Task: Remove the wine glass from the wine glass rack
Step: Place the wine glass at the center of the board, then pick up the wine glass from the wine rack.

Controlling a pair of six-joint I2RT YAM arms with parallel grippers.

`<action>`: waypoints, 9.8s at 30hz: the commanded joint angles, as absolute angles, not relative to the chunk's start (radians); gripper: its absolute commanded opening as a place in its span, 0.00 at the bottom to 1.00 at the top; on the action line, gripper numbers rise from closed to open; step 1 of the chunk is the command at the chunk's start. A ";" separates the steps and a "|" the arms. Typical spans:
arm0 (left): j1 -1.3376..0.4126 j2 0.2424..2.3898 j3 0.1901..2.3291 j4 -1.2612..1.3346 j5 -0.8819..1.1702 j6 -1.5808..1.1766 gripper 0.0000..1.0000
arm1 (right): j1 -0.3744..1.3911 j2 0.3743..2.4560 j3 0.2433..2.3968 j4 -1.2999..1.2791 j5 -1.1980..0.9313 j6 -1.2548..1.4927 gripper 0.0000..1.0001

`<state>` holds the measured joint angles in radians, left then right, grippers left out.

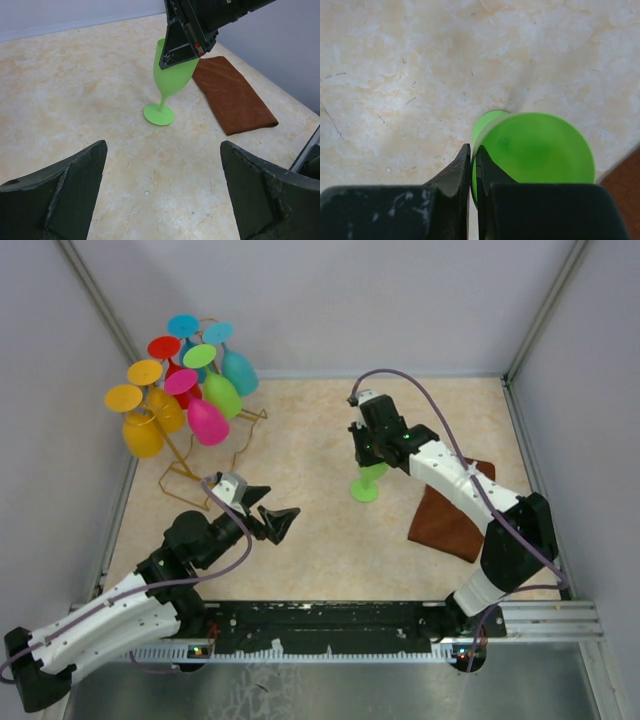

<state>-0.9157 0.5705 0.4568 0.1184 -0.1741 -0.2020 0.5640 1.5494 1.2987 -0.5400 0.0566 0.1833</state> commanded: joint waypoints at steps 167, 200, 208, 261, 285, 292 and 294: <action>0.235 1.363 1.605 -0.489 0.401 -0.382 0.72 | -0.073 0.551 0.676 -0.370 -0.604 0.564 0.99; 0.235 1.390 1.588 -0.515 0.472 -0.347 0.57 | -0.072 0.546 0.668 -0.399 -0.601 0.569 0.99; 0.235 1.384 1.548 -0.468 0.473 -0.378 0.53 | -0.073 0.550 0.664 -0.398 -0.597 0.569 0.99; 0.236 1.273 1.315 -0.179 0.418 -0.696 0.29 | -0.072 0.560 0.689 -0.431 -0.585 0.546 0.99; 0.234 1.250 1.280 -0.127 0.416 -0.793 0.05 | -0.073 0.568 0.690 -0.435 -0.580 0.541 0.99; 0.235 1.247 1.281 -0.120 0.452 -0.834 0.00 | -0.072 0.569 0.692 -0.432 -0.580 0.543 0.99; 0.235 1.247 1.280 -0.120 0.466 -0.843 0.00 | -0.073 0.568 0.693 -0.434 -0.581 0.542 0.99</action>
<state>0.2314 1.2655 1.2968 -0.1276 0.4274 -0.8200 -0.0639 0.5671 0.6380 -0.4580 -0.5835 0.5568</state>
